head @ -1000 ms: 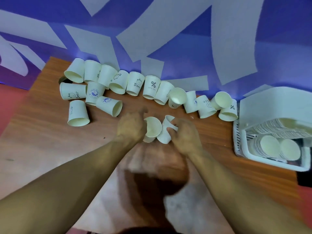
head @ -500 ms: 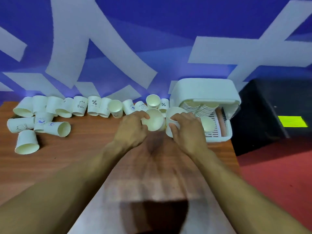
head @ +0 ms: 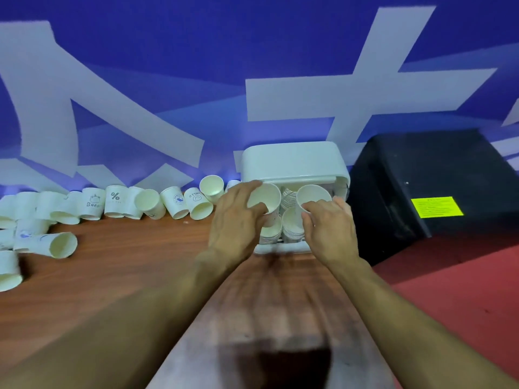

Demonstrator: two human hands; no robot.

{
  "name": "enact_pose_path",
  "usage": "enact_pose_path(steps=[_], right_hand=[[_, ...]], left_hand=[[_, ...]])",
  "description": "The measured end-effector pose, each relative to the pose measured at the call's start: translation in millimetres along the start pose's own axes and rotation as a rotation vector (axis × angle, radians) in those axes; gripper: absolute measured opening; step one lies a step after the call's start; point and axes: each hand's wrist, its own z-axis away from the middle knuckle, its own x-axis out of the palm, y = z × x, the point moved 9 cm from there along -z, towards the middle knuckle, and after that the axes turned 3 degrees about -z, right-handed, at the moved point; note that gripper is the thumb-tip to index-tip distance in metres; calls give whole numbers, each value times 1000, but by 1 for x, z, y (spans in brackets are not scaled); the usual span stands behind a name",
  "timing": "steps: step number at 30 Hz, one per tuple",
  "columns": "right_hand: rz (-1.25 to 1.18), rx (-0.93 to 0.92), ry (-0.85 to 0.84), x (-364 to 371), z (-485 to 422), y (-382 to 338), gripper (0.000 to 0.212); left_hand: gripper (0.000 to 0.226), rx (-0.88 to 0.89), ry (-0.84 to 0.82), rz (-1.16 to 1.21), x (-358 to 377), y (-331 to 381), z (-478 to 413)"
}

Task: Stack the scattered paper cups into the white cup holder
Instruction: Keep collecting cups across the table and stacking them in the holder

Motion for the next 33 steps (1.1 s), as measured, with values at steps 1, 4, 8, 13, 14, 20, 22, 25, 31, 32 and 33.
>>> enact_pose_path(steps=[1, 4, 8, 13, 14, 20, 22, 25, 31, 32, 33], right_hand=[[-3, -5, -17, 8, -1, 3, 14], [-7, -55, -76, 36, -6, 7, 15], [32, -141, -139, 68, -4, 7, 15], [42, -121, -275, 105, 6, 15, 23], [58, -120, -300, 110, 9, 16, 26], [82, -96, -330, 127, 16, 19, 35], [81, -83, -330, 129, 17, 18, 30], [54, -59, -296, 125, 15, 18, 22], [-103, -24, -144, 95, 1, -6, 24], [-123, -26, -131, 89, 0, -13, 26], [-144, -32, -122, 85, -1, -23, 27]], left_hand=[[11, 39, 4, -3, 4, 3, -1], [21, 138, -11, -16, 20, 6, -3], [12, 210, -63, -62, 50, 4, -1], [2, 180, -246, -65, 90, 2, 4], [3, 160, -284, -61, 98, -1, 6], [22, 106, -414, 7, 132, -18, 18], [27, 121, -417, -4, 137, -17, 18], [25, 141, -349, 35, 130, -15, 18], [33, 80, -159, 168, 91, -29, 28], [33, 49, -147, 173, 84, -36, 31], [33, 19, -140, 171, 76, -43, 35]])
